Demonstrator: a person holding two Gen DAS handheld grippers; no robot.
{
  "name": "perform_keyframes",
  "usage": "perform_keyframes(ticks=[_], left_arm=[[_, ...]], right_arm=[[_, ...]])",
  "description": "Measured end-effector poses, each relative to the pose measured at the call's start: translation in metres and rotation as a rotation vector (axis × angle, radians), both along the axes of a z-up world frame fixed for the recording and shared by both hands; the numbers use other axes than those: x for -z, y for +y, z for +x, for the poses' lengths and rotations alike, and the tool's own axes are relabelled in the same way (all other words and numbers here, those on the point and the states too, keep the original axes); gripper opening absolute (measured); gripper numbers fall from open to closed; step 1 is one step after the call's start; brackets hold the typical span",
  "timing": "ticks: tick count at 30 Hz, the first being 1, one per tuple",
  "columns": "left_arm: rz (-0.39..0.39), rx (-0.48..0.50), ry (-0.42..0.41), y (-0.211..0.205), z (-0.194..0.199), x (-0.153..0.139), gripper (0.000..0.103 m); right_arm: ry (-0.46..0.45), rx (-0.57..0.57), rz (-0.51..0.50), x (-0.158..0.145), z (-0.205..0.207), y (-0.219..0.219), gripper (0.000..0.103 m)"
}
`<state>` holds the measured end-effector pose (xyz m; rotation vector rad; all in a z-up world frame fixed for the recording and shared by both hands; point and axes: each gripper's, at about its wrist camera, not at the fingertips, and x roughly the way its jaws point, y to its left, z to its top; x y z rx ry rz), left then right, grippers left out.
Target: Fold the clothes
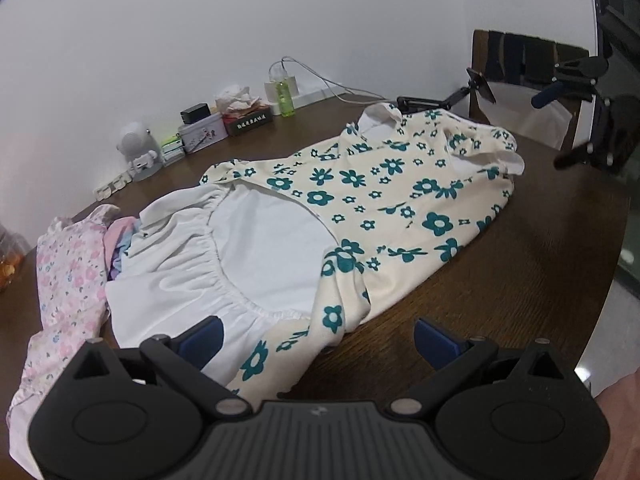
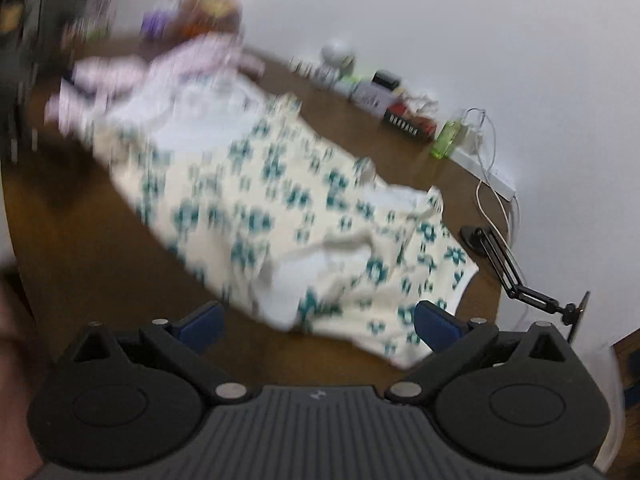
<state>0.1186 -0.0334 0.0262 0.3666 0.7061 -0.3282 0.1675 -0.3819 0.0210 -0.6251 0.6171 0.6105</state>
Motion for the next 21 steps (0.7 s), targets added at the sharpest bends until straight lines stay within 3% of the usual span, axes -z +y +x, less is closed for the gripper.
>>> perform_keyframes(ticks=[8, 11, 13, 20, 21], left_arm=[[0.068, -0.007, 0.012, -0.004, 0.003, 0.001, 0.102], [0.095, 0.001, 0.012, -0.009, 0.005, 0.004, 0.101], [0.130, 0.009, -0.004, -0.013, 0.006, 0.007, 0.097], [0.164, 0.020, -0.012, -0.010, 0.007, 0.012, 0.087], [0.169, 0.017, -0.007, -0.010, 0.007, 0.013, 0.085]], right_arm=[[-0.033, -0.097, -0.155, 0.023, 0.000, 0.032, 0.101], [-0.033, -0.132, -0.176, 0.027, 0.002, 0.041, 0.093], [-0.040, -0.151, -0.197, 0.031, 0.003, 0.046, 0.082], [-0.096, -0.207, -0.246, 0.039, 0.001, 0.053, 0.074], [-0.088, -0.209, -0.241, 0.039, 0.003, 0.053, 0.069]])
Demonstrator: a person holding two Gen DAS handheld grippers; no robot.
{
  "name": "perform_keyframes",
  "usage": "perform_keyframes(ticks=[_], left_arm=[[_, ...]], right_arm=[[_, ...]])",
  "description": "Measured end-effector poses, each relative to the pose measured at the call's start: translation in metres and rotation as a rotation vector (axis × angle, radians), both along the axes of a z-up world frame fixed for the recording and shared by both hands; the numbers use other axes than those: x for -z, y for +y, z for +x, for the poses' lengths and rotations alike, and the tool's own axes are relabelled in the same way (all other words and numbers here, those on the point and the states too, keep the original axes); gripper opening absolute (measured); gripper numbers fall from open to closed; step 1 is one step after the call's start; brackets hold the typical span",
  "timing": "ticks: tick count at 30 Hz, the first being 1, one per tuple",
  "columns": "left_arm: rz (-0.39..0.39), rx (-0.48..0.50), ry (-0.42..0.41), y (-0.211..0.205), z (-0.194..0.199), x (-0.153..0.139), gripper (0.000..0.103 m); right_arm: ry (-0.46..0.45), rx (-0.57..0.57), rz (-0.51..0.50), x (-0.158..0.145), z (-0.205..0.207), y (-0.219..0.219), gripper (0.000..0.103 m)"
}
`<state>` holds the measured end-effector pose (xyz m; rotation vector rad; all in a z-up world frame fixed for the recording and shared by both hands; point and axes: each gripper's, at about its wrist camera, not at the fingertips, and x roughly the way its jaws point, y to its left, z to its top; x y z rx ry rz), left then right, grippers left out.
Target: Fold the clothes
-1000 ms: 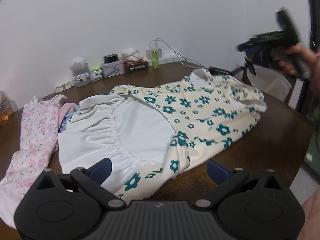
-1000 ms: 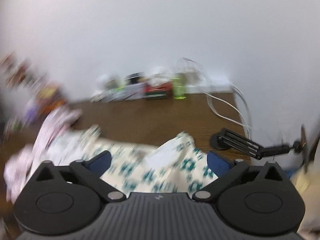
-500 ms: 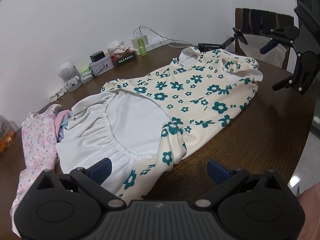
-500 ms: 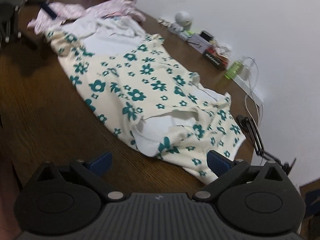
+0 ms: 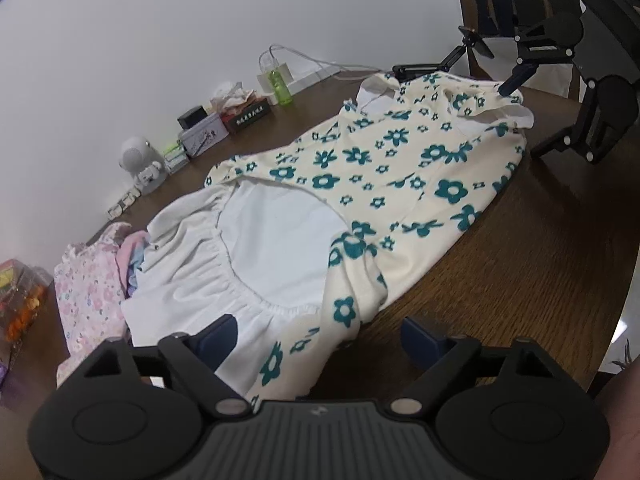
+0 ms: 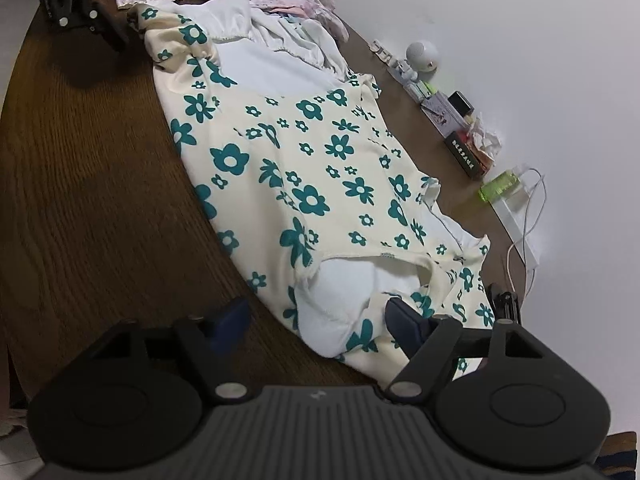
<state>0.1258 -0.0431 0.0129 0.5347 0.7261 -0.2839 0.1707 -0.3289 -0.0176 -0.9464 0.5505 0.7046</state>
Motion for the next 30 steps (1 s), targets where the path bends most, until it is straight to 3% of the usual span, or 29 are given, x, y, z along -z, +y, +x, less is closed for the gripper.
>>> perform_keyframes(ticks=[5, 8, 10, 14, 19, 22, 25, 30], left_arm=[[0.034, -0.001, 0.013, -0.002, 0.002, 0.005, 0.078], [0.059, 0.027, 0.033, -0.004, 0.004, 0.008, 0.058], [0.077, 0.049, 0.049, -0.005, 0.006, 0.010, 0.040], [0.080, 0.087, 0.077, -0.003, 0.007, 0.010, 0.030], [0.029, 0.074, 0.094, 0.008, 0.009, 0.009, 0.030], [0.038, 0.081, 0.083, 0.008, 0.006, 0.009, 0.029], [0.061, 0.101, 0.074, 0.006, 0.003, 0.010, 0.012], [0.100, 0.134, 0.075, 0.004, 0.003, 0.010, 0.006]], right_arm=[[0.024, -0.003, 0.004, 0.000, 0.011, 0.002, 0.055], [0.048, -0.024, -0.015, 0.000, 0.013, 0.007, 0.035], [0.057, -0.038, -0.038, 0.002, 0.013, 0.011, 0.021], [0.067, -0.052, -0.068, 0.005, 0.011, 0.018, 0.007], [0.051, -0.050, -0.080, 0.007, 0.005, 0.021, 0.006], [0.039, -0.044, -0.087, 0.008, 0.003, 0.022, 0.006], [0.033, -0.043, -0.096, 0.009, 0.000, 0.024, 0.006], [0.032, -0.042, -0.100, 0.009, -0.003, 0.027, 0.005]])
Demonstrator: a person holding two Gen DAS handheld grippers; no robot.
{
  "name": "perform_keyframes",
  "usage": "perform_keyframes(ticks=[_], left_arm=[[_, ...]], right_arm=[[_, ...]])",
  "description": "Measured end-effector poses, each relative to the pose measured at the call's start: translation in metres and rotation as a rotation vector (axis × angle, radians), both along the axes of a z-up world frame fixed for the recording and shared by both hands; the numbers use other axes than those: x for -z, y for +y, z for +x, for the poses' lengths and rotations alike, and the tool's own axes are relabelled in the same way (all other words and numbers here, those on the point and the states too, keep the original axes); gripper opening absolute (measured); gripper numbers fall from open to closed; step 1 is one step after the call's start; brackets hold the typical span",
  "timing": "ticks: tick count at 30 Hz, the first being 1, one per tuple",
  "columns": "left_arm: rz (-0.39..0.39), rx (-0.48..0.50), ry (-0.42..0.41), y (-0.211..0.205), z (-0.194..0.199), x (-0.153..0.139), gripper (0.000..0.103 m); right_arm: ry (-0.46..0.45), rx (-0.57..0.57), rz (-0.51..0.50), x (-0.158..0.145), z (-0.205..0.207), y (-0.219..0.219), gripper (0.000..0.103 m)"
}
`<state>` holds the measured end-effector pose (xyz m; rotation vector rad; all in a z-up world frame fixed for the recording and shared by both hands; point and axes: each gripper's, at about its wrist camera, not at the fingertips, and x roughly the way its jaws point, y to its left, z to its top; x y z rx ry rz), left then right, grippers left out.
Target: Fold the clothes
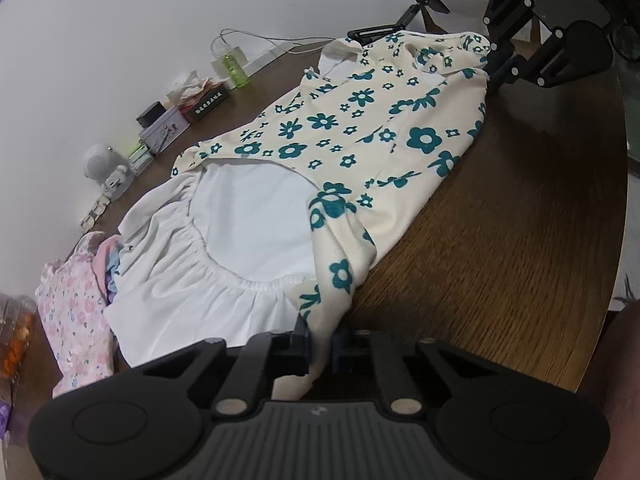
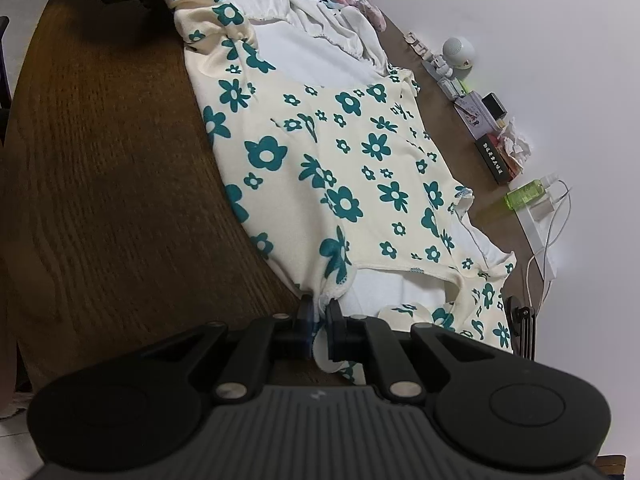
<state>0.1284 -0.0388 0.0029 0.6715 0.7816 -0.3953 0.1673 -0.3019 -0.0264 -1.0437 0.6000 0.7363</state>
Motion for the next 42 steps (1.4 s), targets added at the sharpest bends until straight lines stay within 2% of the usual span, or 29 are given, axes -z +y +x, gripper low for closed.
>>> perform_keyframes(ticks=[8, 11, 17, 20, 23, 26, 29, 30, 31, 33, 34, 38, 39, 42], left_arm=[[0.013, 0.057, 0.032, 0.008, -0.013, -0.008, 0.005], [0.003, 0.076, 0.069, 0.012, -0.019, -0.013, 0.005], [0.073, 0.142, 0.082, 0.016, -0.009, -0.046, 0.005], [0.175, 0.182, 0.017, 0.011, 0.022, -0.071, 0.005], [0.244, 0.204, 0.030, 0.005, 0.072, -0.078, 0.005], [0.241, 0.173, 0.101, -0.002, 0.138, -0.061, 0.011], [0.194, 0.115, 0.178, -0.002, 0.180, -0.038, 0.021], [0.177, 0.093, 0.191, 0.001, 0.188, -0.032, 0.035], [0.160, 0.072, 0.203, 0.004, 0.196, -0.025, 0.051], [0.118, 0.040, 0.195, 0.016, 0.198, -0.021, 0.067], [0.088, 0.026, 0.189, 0.023, 0.198, -0.021, 0.071], [-0.071, -0.072, 0.163, 0.054, 0.189, -0.033, 0.076], [-0.103, -0.094, 0.151, 0.060, 0.185, -0.036, 0.081], [-0.140, -0.100, 0.121, 0.068, 0.177, -0.038, 0.082]], right_arm=[[0.009, -0.026, 0.008, -0.014, -0.005, -0.001, 0.005], [0.030, -0.042, -0.001, -0.021, -0.007, -0.002, 0.005], [0.072, -0.080, -0.039, -0.047, -0.009, -0.003, 0.005], [0.067, -0.113, -0.091, -0.072, 0.009, 0.003, 0.005], [0.109, -0.135, -0.173, -0.088, 0.052, 0.017, 0.005], [0.195, -0.105, -0.210, -0.083, 0.112, 0.035, 0.005], [0.256, -0.044, -0.203, -0.056, 0.166, 0.041, 0.006], [0.264, -0.025, -0.182, -0.049, 0.176, 0.038, 0.015], [0.264, -0.003, -0.141, -0.045, 0.178, 0.031, 0.035], [0.245, 0.044, -0.027, -0.046, 0.185, 0.012, 0.062], [0.252, 0.071, 0.037, -0.049, 0.188, 0.002, 0.062], [0.296, 0.202, 0.312, -0.066, 0.193, -0.044, 0.063], [0.301, 0.224, 0.372, -0.070, 0.191, -0.052, 0.063], [0.308, 0.207, 0.486, -0.079, 0.175, -0.056, 0.063]])
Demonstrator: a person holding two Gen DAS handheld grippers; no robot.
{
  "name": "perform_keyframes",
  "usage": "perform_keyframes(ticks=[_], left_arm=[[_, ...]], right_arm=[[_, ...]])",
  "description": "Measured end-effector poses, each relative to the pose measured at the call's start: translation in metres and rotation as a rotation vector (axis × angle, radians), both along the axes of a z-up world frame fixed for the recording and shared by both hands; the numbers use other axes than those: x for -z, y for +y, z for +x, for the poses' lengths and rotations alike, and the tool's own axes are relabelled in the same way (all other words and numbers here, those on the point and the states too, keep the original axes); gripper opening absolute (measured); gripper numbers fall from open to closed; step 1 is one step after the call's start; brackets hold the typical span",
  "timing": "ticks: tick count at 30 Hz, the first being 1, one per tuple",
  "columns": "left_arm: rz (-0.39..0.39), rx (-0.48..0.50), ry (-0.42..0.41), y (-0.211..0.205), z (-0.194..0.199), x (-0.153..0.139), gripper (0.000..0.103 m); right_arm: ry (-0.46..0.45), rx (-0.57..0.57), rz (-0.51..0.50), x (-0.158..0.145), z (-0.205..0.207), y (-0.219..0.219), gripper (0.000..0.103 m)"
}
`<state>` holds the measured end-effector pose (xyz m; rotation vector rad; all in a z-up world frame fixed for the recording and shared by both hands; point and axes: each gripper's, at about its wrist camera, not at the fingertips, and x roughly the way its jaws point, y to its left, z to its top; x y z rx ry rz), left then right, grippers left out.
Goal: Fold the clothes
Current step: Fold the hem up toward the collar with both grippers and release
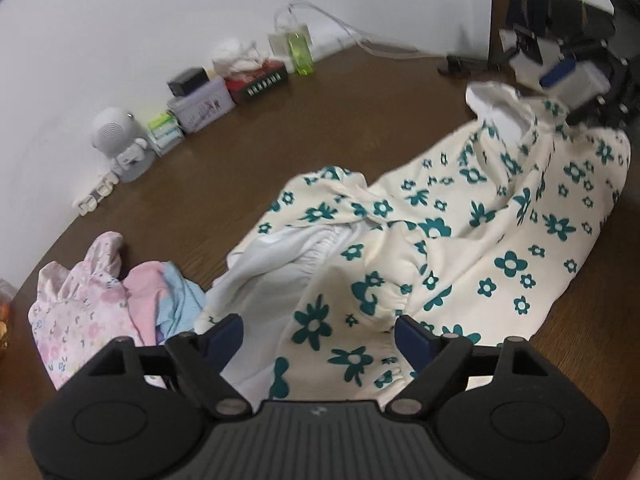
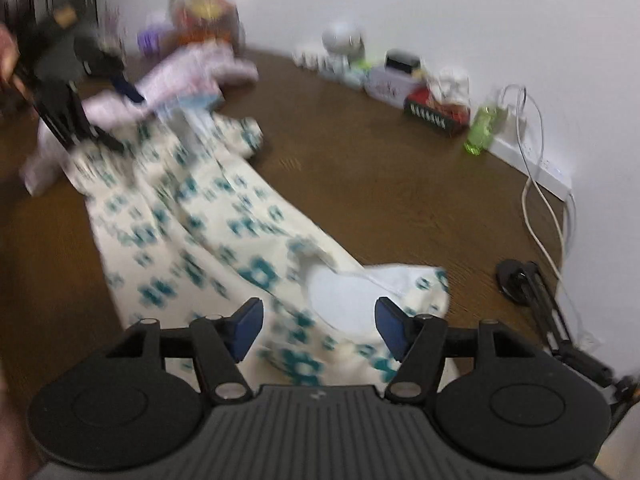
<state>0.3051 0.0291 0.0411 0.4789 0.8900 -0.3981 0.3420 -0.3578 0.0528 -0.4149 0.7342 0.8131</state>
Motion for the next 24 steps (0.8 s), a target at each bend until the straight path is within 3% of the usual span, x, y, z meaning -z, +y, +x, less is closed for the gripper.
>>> perform_keyframes(ticks=[5, 11, 13, 15, 18, 21, 23, 24], left_arm=[[0.029, -0.037, 0.028, 0.007, 0.002, 0.015, 0.082], [-0.069, -0.070, 0.021, 0.031, -0.016, 0.017, 0.072], [-0.104, -0.073, 0.032, 0.039, -0.022, 0.019, 0.037], [-0.113, -0.096, 0.048, 0.047, -0.024, 0.023, 0.014], [-0.121, -0.122, 0.058, 0.056, -0.023, 0.029, 0.013], [-0.131, -0.140, 0.056, 0.064, -0.021, 0.033, 0.012], [-0.120, -0.160, 0.048, 0.067, -0.022, 0.038, 0.018], [-0.124, -0.174, 0.036, 0.069, -0.023, 0.039, 0.029]], right_arm=[[-0.071, -0.174, -0.002, -0.010, -0.037, 0.056, 0.063], [-0.067, -0.308, -0.046, 0.003, -0.048, 0.150, 0.063], [-0.042, -0.304, -0.052, 0.010, -0.044, 0.172, 0.061], [0.000, -0.286, -0.054, 0.019, -0.036, 0.191, 0.053], [0.107, -0.233, -0.042, 0.034, -0.011, 0.207, 0.010], [0.170, -0.166, -0.006, 0.044, 0.010, 0.207, 0.010], [0.214, -0.115, 0.040, 0.049, 0.020, 0.200, 0.011], [0.234, -0.096, 0.066, 0.050, 0.023, 0.195, 0.015]])
